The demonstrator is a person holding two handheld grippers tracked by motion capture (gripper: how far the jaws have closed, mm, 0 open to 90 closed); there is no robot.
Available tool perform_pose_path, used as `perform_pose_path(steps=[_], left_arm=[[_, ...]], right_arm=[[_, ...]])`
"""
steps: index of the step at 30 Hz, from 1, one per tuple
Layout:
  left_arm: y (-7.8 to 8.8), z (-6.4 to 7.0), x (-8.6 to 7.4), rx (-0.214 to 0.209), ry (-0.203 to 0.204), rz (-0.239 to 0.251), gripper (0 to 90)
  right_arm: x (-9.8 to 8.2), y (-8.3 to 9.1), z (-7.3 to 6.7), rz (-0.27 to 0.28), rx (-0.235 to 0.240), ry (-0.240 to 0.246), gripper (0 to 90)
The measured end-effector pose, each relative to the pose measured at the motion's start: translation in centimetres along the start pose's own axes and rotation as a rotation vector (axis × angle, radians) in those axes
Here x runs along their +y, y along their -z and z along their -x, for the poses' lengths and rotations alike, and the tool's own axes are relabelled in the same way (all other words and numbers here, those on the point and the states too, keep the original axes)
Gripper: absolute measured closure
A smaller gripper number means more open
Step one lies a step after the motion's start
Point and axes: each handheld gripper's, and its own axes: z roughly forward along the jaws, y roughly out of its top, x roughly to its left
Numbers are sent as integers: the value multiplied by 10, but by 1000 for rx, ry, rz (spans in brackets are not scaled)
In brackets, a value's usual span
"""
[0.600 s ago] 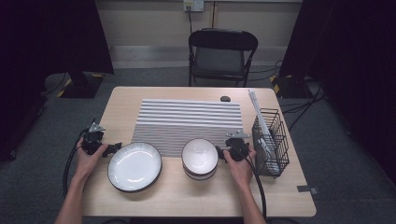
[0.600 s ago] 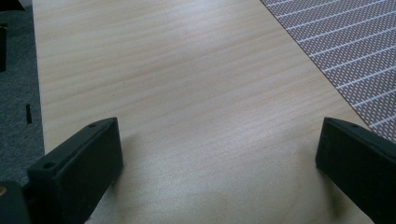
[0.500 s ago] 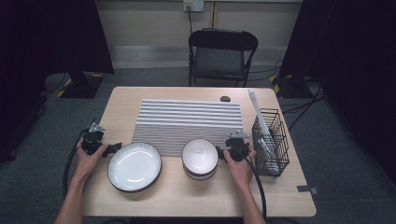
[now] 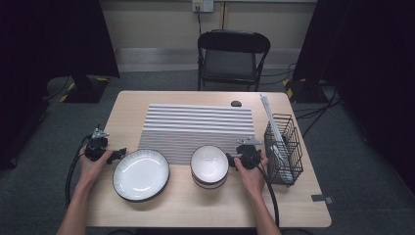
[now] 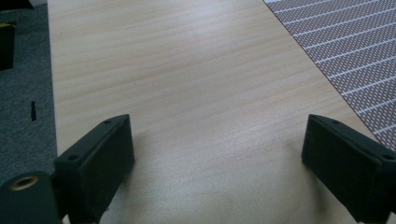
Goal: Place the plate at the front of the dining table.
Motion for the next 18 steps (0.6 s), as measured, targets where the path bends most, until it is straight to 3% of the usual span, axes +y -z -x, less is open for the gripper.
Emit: perform_pose_path(steps=[5,8,11,18], left_arm=[[2,-1,1,11,8,-1,148],[3,-2,1,-16,26,4,154],[3,-1,2,-15,43,2,159],[10,4,6,-3,19,9,182]], right_arm=[[0,0,-1,0,-1,-3,147],[1,0,0,-2,-1,2,152],[1,1,0,-4,-3,-5,180],[5,6,2,21,31,-33,218]])
